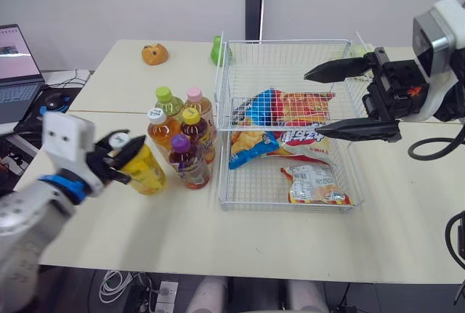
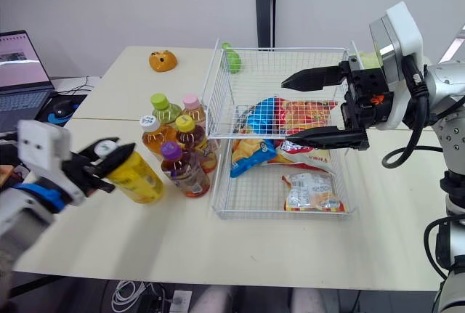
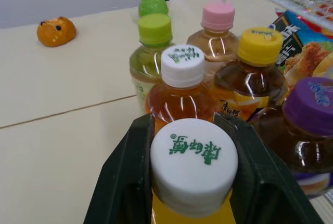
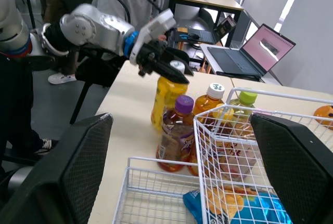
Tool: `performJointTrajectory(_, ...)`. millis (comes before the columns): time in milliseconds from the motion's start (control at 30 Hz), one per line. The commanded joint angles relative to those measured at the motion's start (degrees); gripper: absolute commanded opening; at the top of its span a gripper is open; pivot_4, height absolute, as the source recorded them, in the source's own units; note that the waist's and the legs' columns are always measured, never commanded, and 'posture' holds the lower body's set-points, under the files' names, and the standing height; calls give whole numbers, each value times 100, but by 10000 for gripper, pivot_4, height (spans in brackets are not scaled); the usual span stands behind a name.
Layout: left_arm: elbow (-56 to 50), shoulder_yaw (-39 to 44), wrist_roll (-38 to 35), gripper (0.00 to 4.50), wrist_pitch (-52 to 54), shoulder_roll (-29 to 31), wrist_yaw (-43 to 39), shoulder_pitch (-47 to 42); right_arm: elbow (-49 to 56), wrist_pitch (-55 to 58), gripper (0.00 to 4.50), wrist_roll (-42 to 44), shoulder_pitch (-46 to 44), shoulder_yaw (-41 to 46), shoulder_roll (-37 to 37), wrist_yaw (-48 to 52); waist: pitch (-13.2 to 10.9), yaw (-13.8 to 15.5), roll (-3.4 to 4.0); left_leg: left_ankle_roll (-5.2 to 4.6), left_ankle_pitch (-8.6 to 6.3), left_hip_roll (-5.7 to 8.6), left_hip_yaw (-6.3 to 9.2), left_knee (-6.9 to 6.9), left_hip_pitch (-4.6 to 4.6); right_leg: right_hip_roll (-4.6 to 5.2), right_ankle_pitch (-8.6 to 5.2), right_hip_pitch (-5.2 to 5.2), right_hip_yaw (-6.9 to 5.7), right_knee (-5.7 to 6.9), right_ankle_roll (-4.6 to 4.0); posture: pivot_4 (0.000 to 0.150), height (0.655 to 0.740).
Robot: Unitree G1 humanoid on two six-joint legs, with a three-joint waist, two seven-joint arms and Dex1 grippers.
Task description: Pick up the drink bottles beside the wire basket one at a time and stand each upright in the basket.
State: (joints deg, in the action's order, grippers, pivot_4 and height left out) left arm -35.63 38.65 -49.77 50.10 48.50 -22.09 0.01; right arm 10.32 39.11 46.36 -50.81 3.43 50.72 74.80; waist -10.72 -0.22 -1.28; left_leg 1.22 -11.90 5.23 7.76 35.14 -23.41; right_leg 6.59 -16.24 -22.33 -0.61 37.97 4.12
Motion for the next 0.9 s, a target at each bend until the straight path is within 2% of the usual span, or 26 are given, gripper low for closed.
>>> performJointTrajectory(33, 562, 1189, -824, 13780, 511, 1056, -762, -427, -112, -172, 45000, -129, -190, 377, 219, -67, -5, -6, -7, 0, 0, -1, 3, 2, -2, -2, 0, -2, -3, 1, 0, 1500, 7400)
performJointTrajectory(167, 1474, 1479, -1313, 13780, 1064, 2025, -1203, -989, -238, -231, 45000, -277, -131, 548, 422, -137, -6, -19, -6, -1, -1, 1, -2, -1, -2, -4, -1, -3, 3, -3, 2, 1500, 7400)
performJointTrajectory(267, 2449, 1128, -1372, 13780, 968, 2812, -1588, -1831, -261, -248, 45000, -356, 56, 784, 631, -218, -11, -17, -11, 0, -1, -3, 2, -5, -4, -9, -1, -8, -1, 1, 1, 1500, 7400)
performJointTrajectory(367, 3207, 279, -1414, 13780, 655, 3377, -1955, -2817, -135, -188, 45000, -319, 343, 1005, 817, -235, -12, -30, -13, 2, -2, -6, 0, -7, -6, -14, -1, -10, 2, 0, 1, 1500, 7400)
performJointTrajectory(433, 3704, -744, -1335, 13780, 341, 3553, -2220, -3955, -50, -133, 45000, -283, 542, 1217, 929, -342, -12, -34, -13, 2, -2, -1, -5, -8, -5, -10, 0, -9, 6, -1, 3, 1500, 7400)
performJointTrajectory(500, 4276, -1939, -845, 13780, 245, 3210, -2506, -5677, 29, -82, 45000, -273, 766, 1461, 1040, -472, -17, -5, -19, 2, -1, -1, -4, -6, -5, -11, 0, -7, 0, 4, 4, 1500, 7400)
performJointTrajectory(567, 4910, -2871, -258, 13780, 304, 2591, -2796, -7272, 151, -36, 45000, -253, 1019, 1685, 1123, -591, -18, 21, -20, 7, 2, -6, -7, -1, -11, -22, 5, -8, -7, 5, 4, 1500, 7400)
performJointTrajectory(667, 5950, -3742, 480, 13779, 275, 1504, -3338, -8964, 461, 126, 45000, -83, 1393, 2024, 1103, -878, -20, 18, -26, 7, 2, -1, -9, 30, -26, -32, 12, -5, -15, 11, 10, 1500, 7400)
performJointTrajectory(767, 6889, -4244, 1140, 13779, -73, 551, -3953, -9869, 755, 273, 45000, 91, 1668, 2265, 1052, -1177, -24, -21, -28, 3, 0, 2, -9, 72, -48, -29, 17, -4, -9, 13, 23, 1500, 7400)
performJointTrajectory(900, 7949, -4508, 1888, 13779, -949, -444, -4429, -10544, 1002, 378, 45000, 231, 1909, 2518, 1075, -1491, -41, -160, -33, -3, -3, 1, -16, 84, -53, -28, 22, -9, 0, 10, 32, 1500, 7400)
